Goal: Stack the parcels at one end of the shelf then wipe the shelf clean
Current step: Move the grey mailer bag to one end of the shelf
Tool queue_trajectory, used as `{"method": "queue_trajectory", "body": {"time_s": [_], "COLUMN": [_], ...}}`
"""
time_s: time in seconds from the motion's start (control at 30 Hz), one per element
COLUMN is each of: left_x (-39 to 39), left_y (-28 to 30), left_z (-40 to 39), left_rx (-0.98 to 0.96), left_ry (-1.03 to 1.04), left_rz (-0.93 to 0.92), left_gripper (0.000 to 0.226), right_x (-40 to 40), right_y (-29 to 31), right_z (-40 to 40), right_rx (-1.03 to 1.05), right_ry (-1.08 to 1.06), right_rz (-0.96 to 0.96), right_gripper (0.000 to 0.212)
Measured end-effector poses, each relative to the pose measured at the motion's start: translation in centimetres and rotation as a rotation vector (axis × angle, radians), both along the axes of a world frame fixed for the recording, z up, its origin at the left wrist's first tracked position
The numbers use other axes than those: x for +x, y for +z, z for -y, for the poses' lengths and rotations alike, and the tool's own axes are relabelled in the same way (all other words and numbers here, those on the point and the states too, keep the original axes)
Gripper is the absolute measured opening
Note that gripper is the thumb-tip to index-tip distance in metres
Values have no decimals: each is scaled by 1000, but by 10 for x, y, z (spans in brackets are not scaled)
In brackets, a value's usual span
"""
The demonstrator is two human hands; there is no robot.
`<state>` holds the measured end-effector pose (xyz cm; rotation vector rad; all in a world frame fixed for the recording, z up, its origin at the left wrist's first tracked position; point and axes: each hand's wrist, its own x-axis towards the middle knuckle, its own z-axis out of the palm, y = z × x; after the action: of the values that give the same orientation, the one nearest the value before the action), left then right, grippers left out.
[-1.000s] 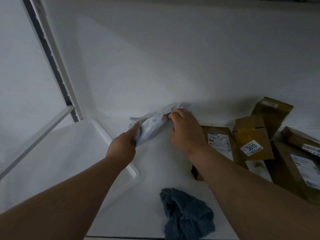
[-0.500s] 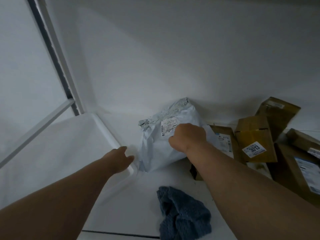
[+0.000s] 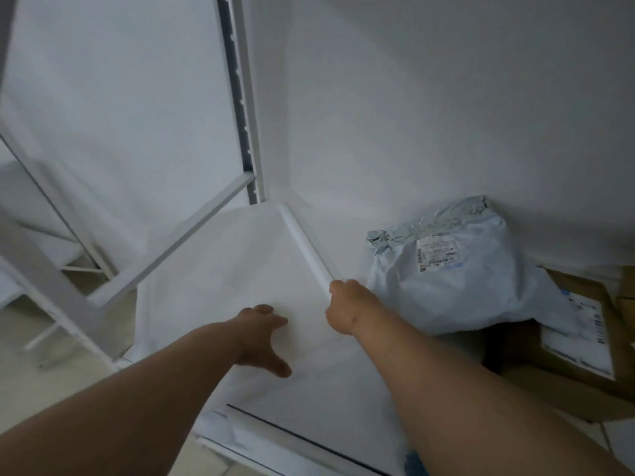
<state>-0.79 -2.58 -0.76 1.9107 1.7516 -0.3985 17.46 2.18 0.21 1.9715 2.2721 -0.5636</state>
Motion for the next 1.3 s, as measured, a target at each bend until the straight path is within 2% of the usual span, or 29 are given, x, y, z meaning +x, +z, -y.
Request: {"method": "queue_trajectory", "body": {"time_s": [0.13, 0.33, 0.5, 0.57, 0.7, 0.83, 0.93, 1.03, 1.13, 1.23, 1.3], "left_x": [5, 16, 48, 63, 89, 105, 111, 118, 131, 149, 162], "left_y": [3, 6, 12, 13, 7, 1, 1, 1, 1, -1, -2], "left_z": [2, 3, 1, 2, 9, 12, 9, 2, -5, -14, -21], "left_rx": [-10, 1, -11, -36, -63, -1, 13, 31, 99, 231, 230], "left_ry": [-24, -126, -224, -272, -388, -419, -427, -387, -301, -117, 54], "left_rz": [-6, -62, 7, 14, -100, -124, -148, -113, -15, 165, 337], "left_gripper": [103, 102, 112, 114, 112, 100, 101, 96, 77, 57, 49], "right_x": [-1, 13, 46, 61, 72, 83, 90, 94, 96, 97, 94], "right_y": [-7, -9, 10, 18, 18, 15, 11, 10, 14, 20, 25], "right_z": [1, 9, 8, 10, 12, 16, 18, 15, 11, 9, 8], "right_rx": [-27, -119, 143, 189, 103, 1, -94, -136, -124, -130, -124], "right_ry": [-80, -81, -200, -238, -205, -205, -219, -206, -213, -224, -210], "right_rz": [61, 77, 150, 197, 148, 47, -4, -43, -74, -120, -122], "right_gripper": [48, 45, 39, 41, 47, 36, 40, 44, 49, 52, 49]}}
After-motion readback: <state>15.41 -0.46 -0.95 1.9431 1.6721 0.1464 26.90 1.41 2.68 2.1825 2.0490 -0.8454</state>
